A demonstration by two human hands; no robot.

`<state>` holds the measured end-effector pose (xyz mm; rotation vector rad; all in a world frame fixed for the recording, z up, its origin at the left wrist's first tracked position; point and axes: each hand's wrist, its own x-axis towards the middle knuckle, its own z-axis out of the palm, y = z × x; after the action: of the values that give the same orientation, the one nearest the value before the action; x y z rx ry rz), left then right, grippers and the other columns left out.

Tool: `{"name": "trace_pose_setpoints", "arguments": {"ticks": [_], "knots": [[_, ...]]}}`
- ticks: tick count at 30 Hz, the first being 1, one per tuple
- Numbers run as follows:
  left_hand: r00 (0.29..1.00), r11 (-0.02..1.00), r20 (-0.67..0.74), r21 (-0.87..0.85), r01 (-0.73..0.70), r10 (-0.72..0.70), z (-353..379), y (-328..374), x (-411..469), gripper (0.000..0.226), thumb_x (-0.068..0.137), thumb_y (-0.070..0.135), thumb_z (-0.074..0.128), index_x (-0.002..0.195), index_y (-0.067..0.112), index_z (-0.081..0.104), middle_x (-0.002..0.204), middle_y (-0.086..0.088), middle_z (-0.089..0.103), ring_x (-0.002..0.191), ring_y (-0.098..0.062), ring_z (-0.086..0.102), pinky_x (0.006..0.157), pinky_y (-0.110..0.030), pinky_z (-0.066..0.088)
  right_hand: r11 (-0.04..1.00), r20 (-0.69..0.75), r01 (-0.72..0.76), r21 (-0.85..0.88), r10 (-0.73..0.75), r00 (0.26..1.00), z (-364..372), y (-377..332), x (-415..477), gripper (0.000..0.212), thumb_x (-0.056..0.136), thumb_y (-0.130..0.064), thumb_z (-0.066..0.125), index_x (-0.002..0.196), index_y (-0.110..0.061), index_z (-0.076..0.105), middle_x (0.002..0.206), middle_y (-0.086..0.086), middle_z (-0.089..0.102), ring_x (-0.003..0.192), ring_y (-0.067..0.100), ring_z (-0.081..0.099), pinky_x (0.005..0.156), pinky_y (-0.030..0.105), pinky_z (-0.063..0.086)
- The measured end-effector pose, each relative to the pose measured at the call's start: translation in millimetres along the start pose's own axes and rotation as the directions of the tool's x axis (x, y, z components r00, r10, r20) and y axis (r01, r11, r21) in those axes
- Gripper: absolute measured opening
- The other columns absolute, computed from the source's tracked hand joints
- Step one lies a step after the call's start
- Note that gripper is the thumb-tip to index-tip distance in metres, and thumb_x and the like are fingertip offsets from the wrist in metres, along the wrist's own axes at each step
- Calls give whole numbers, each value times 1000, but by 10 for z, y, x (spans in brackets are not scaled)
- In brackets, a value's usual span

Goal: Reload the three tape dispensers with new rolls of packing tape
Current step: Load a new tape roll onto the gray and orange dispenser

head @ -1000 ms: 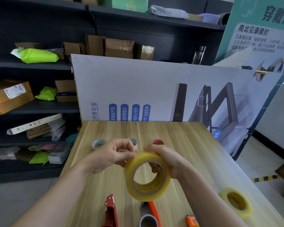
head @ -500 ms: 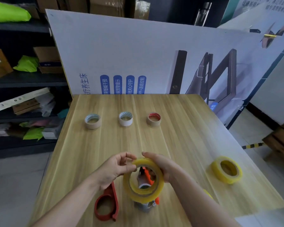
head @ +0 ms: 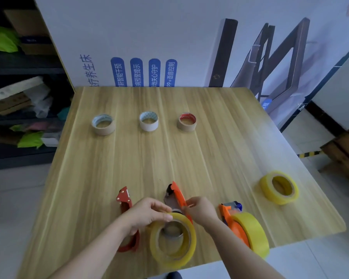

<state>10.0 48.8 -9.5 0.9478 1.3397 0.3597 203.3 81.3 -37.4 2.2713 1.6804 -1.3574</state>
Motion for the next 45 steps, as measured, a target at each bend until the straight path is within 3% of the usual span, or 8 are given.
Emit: {"name": "trace_pose_setpoints", "arguments": {"ticks": [8, 18, 22, 27, 31, 37, 39, 45], "knots": [[998, 996, 26, 73, 48, -50, -70, 82, 98, 21, 72, 22, 82, 92, 16, 77, 94, -9, 76, 89, -21, 70, 88, -39, 54, 944, -192, 108, -311, -174, 966, -110, 82, 87, 25, 94, -31, 49, 108, -34, 69, 95, -1, 72, 90, 23, 67, 62, 27, 44], [995, 998, -90, -53, -40, 35, 40, 88, 211, 25, 76, 10, 77, 101, 12, 72, 84, 1, 73, 67, 3, 67, 55, -8, 45, 972, -161, 142, -190, -173, 972, -116, 180, 80, 30, 94, -33, 53, 120, -31, 67, 114, -4, 71, 100, 18, 66, 74, 28, 54], [988, 999, -150, -27, -43, 38, 9, 39, 276, 22, 78, 15, 77, 98, 21, 71, 99, -1, 71, 92, -10, 64, 74, -16, 46, 977, -165, 145, -154, -170, 971, -96, 190, 63, 32, 96, -33, 50, 125, -29, 64, 116, -2, 70, 98, 18, 67, 70, 26, 52], [979, 999, -197, 9, -44, 45, 7, -18, 377, 17, 81, 22, 74, 98, 27, 71, 103, 2, 70, 101, -11, 61, 91, -28, 48, 968, -227, 231, -102, -249, 942, 20, 146, -16, 43, 96, -52, 46, 127, -26, 58, 111, 2, 70, 101, 22, 65, 80, 36, 54], [970, 996, -235, 80, -41, 59, -25, -79, 450, 13, 86, 26, 69, 98, 30, 69, 101, 4, 69, 101, -11, 62, 84, -23, 48, 960, -177, 271, -77, -281, 943, 69, 156, -43, 61, 89, -65, 48, 138, -28, 47, 116, 1, 68, 104, 21, 65, 80, 34, 52], [952, 955, -303, 292, 47, 45, 47, -161, 631, 24, 90, 39, 60, 112, 31, 68, 120, 3, 61, 113, -16, 55, 98, -34, 45, 965, -139, 243, -95, -255, 957, 154, 145, 7, 60, 88, -48, 60, 141, -31, 39, 117, 0, 65, 103, 22, 64, 76, 33, 51], [928, 895, -368, 432, 114, 59, 80, -169, 683, 29, 91, 39, 58, 116, 27, 67, 124, -3, 57, 120, -22, 50, 101, -38, 42, 971, -129, 220, -90, -230, 965, 190, 128, 31, 56, 89, -49, 59, 139, -30, 41, 117, 1, 65, 104, 23, 63, 72, 31, 47], [921, 897, -390, 409, 168, 5, 105, -179, 731, 31, 91, 40, 57, 117, 26, 66, 131, -4, 55, 122, -23, 50, 99, -36, 43, 979, -115, 187, -85, -196, 974, 331, 72, 44, 50, 83, -57, 61, 119, -23, 51, 105, -1, 62, 93, 20, 62, 65, 28, 43]]}}
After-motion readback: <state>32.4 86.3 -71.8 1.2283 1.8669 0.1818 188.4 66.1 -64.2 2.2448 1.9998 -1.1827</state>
